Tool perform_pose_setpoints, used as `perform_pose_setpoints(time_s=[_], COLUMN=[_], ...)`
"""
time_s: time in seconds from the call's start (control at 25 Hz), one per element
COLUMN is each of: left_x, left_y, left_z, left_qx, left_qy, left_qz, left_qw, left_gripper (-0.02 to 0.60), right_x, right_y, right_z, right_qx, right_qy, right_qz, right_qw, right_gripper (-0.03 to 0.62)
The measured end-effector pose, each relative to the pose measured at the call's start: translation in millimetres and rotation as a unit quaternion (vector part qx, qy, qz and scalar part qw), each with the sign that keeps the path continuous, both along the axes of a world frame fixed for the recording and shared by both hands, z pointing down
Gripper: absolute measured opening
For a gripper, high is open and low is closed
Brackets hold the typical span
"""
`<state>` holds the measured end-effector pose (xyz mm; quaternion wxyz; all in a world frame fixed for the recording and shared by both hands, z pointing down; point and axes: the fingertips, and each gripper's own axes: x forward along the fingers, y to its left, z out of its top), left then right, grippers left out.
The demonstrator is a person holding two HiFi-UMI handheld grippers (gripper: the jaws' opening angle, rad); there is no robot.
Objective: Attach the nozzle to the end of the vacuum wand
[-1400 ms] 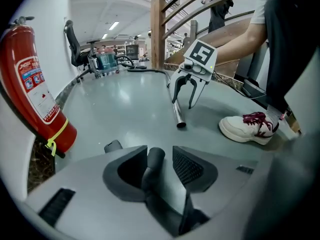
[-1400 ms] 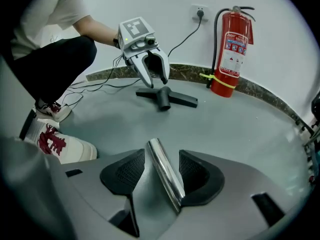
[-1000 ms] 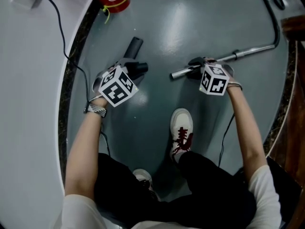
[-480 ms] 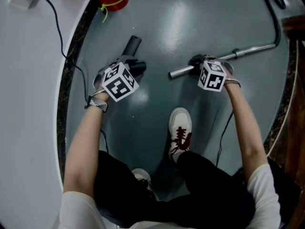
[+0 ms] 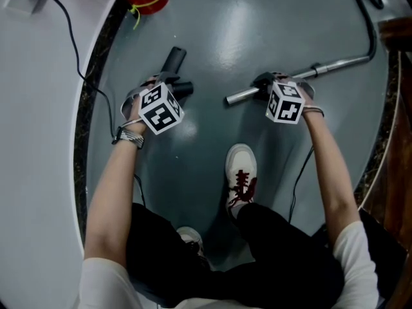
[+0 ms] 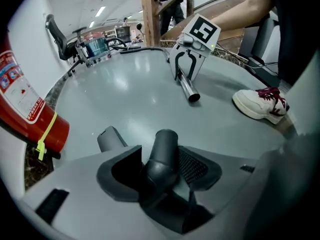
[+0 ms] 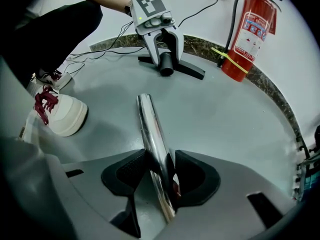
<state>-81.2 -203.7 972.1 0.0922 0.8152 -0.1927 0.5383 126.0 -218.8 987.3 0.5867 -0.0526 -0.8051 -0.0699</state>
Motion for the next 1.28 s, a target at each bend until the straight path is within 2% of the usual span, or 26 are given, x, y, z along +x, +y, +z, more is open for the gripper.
perform_pose_setpoints(time_s=[0.08, 0.28, 0.52, 0.6, 0.72, 0.92, 1.16, 1.28], left_x=[-0.1, -4.7, -5.3, -1.6, 7.8, 19.5, 38.1, 43.8], left_y=[0.7, 5.7, 5.4, 4.6, 2.1, 9.9, 23.6, 23.9], left_z=[2.7, 14.9, 16.6, 13.2, 0.7, -16.5, -30.9, -40.6], left_qx=[0.003, 0.022, 0.024, 0.018, 0.002, -0.022, -0.038, -0.036], left_qy=[-0.012, -0.089, -0.092, -0.073, -0.017, 0.055, 0.101, 0.111], left_qz=[0.014, 0.09, 0.115, 0.104, 0.061, 0.031, 0.034, 0.035], left_qw=[0.9998, 0.9917, 0.9887, 0.9917, 0.998, 0.9978, 0.9936, 0.9925], left_gripper=[0.224, 0.215, 0.204, 0.199, 0.195, 0.19, 0.187, 0.187], right_x=[0.0, -7.6, -32.7, -36.3, -38.7, -43.5, -53.8, -60.0], right_y=[3.9, 8.4, -5.4, -9.2, -14.6, -18.4, -17.1, -19.6], right_z=[-1.4, -13.8, -42.0, -48.6, -56.4, -65.2, -74.2, -81.5], right_qx=[-0.007, -0.011, 0.017, 0.029, 0.039, 0.056, 0.078, 0.089], right_qy=[0.007, -0.012, -0.045, -0.047, -0.054, -0.059, -0.074, -0.08], right_qz=[-0.01, -0.011, -0.013, -0.014, -0.008, -0.01, -0.014, -0.016], right_qw=[1.0, 1.0, 0.999, 0.998, 0.998, 0.997, 0.994, 0.993], right_gripper=[0.191, 0.188, 0.184, 0.179, 0.178, 0.176, 0.172, 0.17])
